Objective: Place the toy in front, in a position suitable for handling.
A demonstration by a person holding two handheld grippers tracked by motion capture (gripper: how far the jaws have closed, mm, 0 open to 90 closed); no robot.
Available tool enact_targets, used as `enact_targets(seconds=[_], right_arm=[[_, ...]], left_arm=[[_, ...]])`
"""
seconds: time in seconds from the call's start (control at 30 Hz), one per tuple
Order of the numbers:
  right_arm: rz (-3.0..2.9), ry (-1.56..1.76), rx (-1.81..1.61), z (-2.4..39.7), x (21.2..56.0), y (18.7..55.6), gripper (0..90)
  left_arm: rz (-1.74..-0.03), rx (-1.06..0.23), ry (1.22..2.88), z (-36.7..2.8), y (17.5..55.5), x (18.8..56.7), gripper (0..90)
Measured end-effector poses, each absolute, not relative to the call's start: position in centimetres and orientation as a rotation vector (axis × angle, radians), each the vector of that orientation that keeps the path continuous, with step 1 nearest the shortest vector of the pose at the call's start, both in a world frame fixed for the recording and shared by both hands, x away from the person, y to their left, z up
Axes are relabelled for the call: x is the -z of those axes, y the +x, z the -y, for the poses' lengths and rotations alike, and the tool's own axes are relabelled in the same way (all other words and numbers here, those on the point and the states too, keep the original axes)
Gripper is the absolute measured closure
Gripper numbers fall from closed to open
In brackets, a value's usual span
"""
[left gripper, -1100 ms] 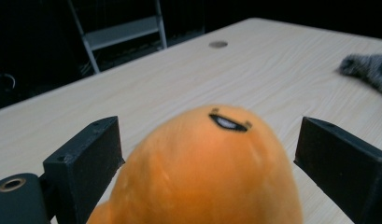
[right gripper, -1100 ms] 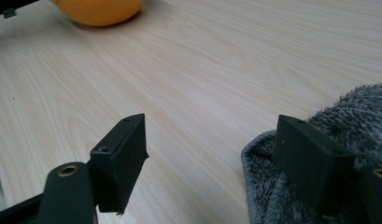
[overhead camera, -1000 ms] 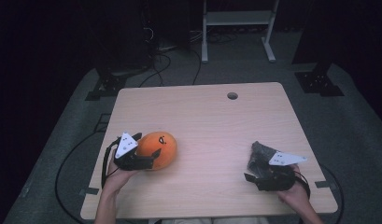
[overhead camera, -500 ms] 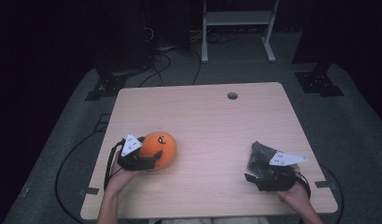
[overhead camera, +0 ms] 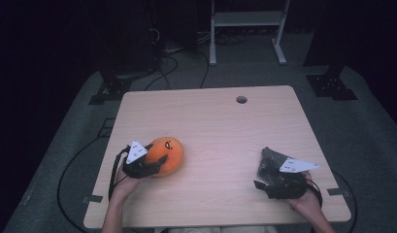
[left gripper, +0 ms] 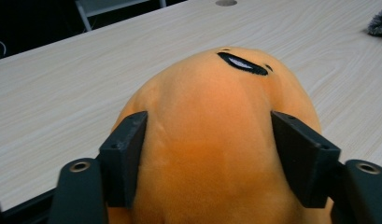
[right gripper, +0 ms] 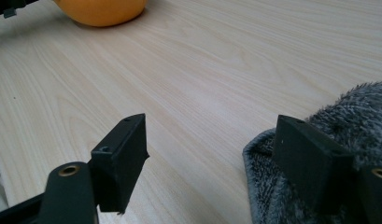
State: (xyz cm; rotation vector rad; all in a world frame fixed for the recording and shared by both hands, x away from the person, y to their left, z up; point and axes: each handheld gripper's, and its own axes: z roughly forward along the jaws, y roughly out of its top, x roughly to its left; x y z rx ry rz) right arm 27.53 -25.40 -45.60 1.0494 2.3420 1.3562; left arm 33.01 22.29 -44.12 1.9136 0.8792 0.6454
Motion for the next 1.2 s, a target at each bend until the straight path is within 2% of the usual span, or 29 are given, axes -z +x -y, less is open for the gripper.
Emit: enact_targets(seconds=[0.33,0.63,1.2], right_arm=[[-2.336,1.039,-1.373,25.7,45.4,27.5,25.2],[-2.328,1.044,-1.381,25.9,45.3,27.4,25.3],[-2.300,1.070,-1.383,26.4,45.3,27.7,25.2]], left_arm=[[-0.876,-0.662,1.906,-22.0,32.7,43.2,43.4],[-0.840,-0.649,1.848,-21.4,32.3,42.1,44.6],[-0.635,-0.557,1.872,-14.3,31.2,40.8,44.5]])
